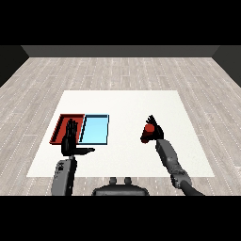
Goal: Pick the red can and put it in the red box
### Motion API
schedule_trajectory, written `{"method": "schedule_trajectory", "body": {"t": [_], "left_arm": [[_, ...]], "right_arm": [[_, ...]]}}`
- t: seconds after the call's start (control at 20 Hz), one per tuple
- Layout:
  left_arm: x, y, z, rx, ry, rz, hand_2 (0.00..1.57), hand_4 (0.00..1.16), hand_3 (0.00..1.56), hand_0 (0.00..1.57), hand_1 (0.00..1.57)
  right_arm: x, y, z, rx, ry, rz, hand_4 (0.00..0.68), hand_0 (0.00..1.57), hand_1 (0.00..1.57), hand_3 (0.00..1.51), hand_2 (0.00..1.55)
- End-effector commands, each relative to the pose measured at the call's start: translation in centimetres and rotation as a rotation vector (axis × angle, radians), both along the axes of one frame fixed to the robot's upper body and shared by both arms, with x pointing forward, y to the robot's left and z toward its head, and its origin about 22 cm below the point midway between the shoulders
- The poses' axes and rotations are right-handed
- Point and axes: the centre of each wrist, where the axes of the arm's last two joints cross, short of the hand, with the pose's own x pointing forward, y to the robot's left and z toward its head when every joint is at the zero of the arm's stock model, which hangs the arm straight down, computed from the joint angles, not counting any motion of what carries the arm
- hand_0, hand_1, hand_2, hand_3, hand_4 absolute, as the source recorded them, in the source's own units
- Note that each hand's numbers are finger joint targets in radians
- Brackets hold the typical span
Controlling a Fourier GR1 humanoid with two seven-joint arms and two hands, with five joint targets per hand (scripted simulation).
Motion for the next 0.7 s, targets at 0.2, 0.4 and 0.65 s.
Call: {"method": "schedule_trajectory", "body": {"t": [0.2,0.4,0.65], "left_arm": [[-0.2,-1.2,-1.7,0.0,-0.003,-0.005,0.0,0.0,0.0,0.0,0.0],[1.1,-1.4,-0.7,-0.008,0.015,-0.014,0.0,0.0,0.0,0.0,0.0],[-0.1,-0.5,-0.8,-0.004,-0.001,0.004,0.0,0.0,0.0,0.0,0.0]], "right_arm": [[0.0,0.4,-0.8,-0.056,0.013,-0.016,0.0,0.0,0.0,0.0,0.0],[0.6,2.8,-0.9,-0.082,0.068,-0.114,0.0,0.51,0.51,0.43,0.67],[0.2,2.8,-1.3,-0.181,0.052,-0.187,0.612,1.45,1.45,1.42,1.46]]}}
